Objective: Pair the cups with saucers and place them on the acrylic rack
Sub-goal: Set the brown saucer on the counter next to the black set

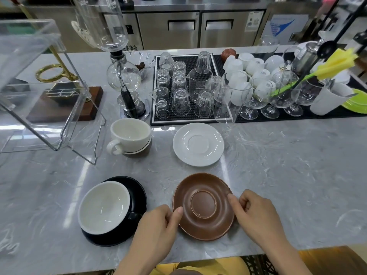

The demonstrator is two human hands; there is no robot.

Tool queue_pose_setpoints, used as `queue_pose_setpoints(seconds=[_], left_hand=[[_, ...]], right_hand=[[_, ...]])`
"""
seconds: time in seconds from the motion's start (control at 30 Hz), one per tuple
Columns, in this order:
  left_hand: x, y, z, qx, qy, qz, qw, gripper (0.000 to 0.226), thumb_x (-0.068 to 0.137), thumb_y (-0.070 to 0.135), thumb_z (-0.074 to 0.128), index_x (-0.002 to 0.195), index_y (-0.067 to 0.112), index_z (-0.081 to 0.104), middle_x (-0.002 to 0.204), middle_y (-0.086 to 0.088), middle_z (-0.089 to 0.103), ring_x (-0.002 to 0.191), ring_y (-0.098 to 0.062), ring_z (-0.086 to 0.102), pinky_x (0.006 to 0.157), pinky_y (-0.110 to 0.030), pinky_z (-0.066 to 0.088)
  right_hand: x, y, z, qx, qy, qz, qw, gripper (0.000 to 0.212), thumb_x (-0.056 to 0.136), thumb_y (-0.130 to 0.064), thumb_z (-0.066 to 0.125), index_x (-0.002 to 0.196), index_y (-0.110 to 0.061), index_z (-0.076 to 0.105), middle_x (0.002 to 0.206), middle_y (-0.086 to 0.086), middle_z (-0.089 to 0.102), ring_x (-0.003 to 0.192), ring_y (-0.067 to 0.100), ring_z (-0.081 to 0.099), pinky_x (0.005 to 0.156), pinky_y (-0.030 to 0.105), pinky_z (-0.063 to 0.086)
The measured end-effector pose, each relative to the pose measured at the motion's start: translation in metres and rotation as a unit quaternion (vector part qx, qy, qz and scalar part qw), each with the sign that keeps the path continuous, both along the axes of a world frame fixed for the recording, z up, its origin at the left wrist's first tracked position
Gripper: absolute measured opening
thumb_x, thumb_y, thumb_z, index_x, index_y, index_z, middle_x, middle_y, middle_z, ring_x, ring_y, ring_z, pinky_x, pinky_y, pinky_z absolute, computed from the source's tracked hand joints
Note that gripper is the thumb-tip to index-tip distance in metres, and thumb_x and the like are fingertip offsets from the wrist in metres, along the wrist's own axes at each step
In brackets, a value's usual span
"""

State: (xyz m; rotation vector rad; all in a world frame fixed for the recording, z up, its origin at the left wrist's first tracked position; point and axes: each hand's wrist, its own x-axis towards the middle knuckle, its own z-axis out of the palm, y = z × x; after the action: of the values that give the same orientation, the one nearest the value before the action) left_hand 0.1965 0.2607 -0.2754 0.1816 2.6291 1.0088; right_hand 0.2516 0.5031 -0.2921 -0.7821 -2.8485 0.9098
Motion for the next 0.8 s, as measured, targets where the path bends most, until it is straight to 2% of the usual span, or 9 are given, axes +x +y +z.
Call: queue_pose_setpoints(seconds=[0.1, 0.17, 0.3, 0.43, 0.5, 0.53, 0.6, 0.67, 0.8], left_hand=[[0.0, 0.0, 0.012, 0.066, 0.011, 0.019, 0.998, 0.046, 0.092, 0.044, 0.063, 0.056, 0.021, 0.045, 0.043, 0.011, 0.047, 0.048, -0.007, 0.046, 0.054, -0.018, 0.039], [-0.001, -0.001, 0.022, 0.099, 0.028, 0.026, 0.994, 0.043, 0.09, 0.041, 0.067, 0.057, 0.023, 0.046, 0.043, 0.011, 0.044, 0.048, -0.008, 0.044, 0.054, -0.019, 0.038], [-0.008, -0.003, 0.038, 0.146, 0.052, 0.062, 0.986, 0.043, 0.086, 0.037, 0.074, 0.056, 0.021, 0.047, 0.042, 0.01, 0.038, 0.045, -0.007, 0.037, 0.049, -0.016, 0.036], [-0.019, -0.015, 0.047, 0.152, 0.102, 0.106, 0.977, 0.042, 0.086, 0.023, 0.074, 0.058, 0.01, 0.045, 0.045, 0.004, 0.039, 0.047, -0.008, 0.036, 0.048, -0.018, 0.034], [-0.025, -0.023, 0.051, 0.151, 0.123, 0.134, 0.972, 0.04, 0.086, 0.018, 0.073, 0.059, 0.009, 0.046, 0.052, -0.009, 0.046, 0.047, -0.009, 0.039, 0.049, -0.019, 0.035], [-0.028, -0.027, 0.054, 0.149, 0.137, 0.151, 0.968, 0.039, 0.085, 0.017, 0.072, 0.058, 0.011, 0.045, 0.054, -0.01, 0.05, 0.046, -0.009, 0.041, 0.049, -0.019, 0.036], [-0.035, -0.035, 0.059, 0.147, 0.162, 0.184, 0.958, 0.04, 0.085, 0.015, 0.072, 0.056, 0.015, 0.043, 0.048, -0.001, 0.05, 0.046, -0.007, 0.045, 0.049, -0.015, 0.037], [-0.044, -0.043, 0.063, 0.145, 0.175, 0.204, 0.952, 0.042, 0.084, 0.016, 0.072, 0.055, 0.019, 0.042, 0.046, 0.009, 0.046, 0.047, -0.007, 0.043, 0.049, -0.015, 0.037], [-0.066, -0.062, 0.066, 0.141, 0.184, 0.227, 0.946, 0.039, 0.085, 0.02, 0.075, 0.056, 0.015, 0.049, 0.047, 0.008, 0.044, 0.049, -0.009, 0.042, 0.051, -0.017, 0.036]], right_hand=[[-0.008, -0.001, 0.008, -0.003, 0.035, -0.007, 0.999, 0.045, 0.086, -0.056, 0.055, 0.057, -0.024, 0.044, 0.05, -0.006, 0.054, 0.048, 0.009, 0.052, 0.046, 0.027, 0.041], [-0.018, -0.005, 0.015, -0.017, 0.056, 0.005, 0.998, 0.042, 0.088, -0.05, 0.055, 0.057, -0.025, 0.044, 0.057, -0.013, 0.058, 0.055, 0.01, 0.054, 0.046, 0.027, 0.04], [-0.041, -0.017, 0.025, -0.032, 0.079, 0.028, 0.996, 0.039, 0.092, -0.04, 0.059, 0.06, -0.025, 0.045, 0.048, -0.007, 0.05, 0.048, 0.012, 0.05, 0.048, 0.031, 0.042], [-0.061, -0.035, 0.032, -0.035, 0.114, 0.078, 0.99, 0.037, 0.092, -0.039, 0.056, 0.06, -0.03, 0.042, 0.057, -0.019, 0.055, 0.052, 0.006, 0.05, 0.045, 0.018, 0.034], [-0.071, -0.042, 0.034, -0.027, 0.127, 0.099, 0.987, 0.034, 0.093, -0.036, 0.057, 0.063, -0.026, 0.045, 0.052, -0.011, 0.051, 0.049, 0.009, 0.048, 0.045, 0.022, 0.035], [-0.076, -0.045, 0.035, -0.022, 0.134, 0.107, 0.985, 0.033, 0.094, -0.033, 0.059, 0.064, -0.023, 0.046, 0.047, -0.007, 0.046, 0.048, 0.011, 0.046, 0.047, 0.026, 0.036], [-0.088, -0.053, 0.039, -0.018, 0.149, 0.119, 0.981, 0.032, 0.093, -0.028, 0.062, 0.066, -0.019, 0.049, 0.045, -0.007, 0.04, 0.047, 0.012, 0.043, 0.049, 0.031, 0.038], [-0.1, -0.062, 0.043, -0.027, 0.165, 0.13, 0.977, 0.031, 0.093, -0.025, 0.064, 0.066, -0.018, 0.049, 0.045, -0.008, 0.04, 0.049, 0.014, 0.044, 0.052, 0.03, 0.037], [-0.122, -0.081, 0.048, -0.046, 0.196, 0.14, 0.969, 0.033, 0.092, -0.024, 0.066, 0.065, -0.017, 0.048, 0.047, -0.007, 0.04, 0.051, 0.013, 0.042, 0.054, 0.027, 0.035]])
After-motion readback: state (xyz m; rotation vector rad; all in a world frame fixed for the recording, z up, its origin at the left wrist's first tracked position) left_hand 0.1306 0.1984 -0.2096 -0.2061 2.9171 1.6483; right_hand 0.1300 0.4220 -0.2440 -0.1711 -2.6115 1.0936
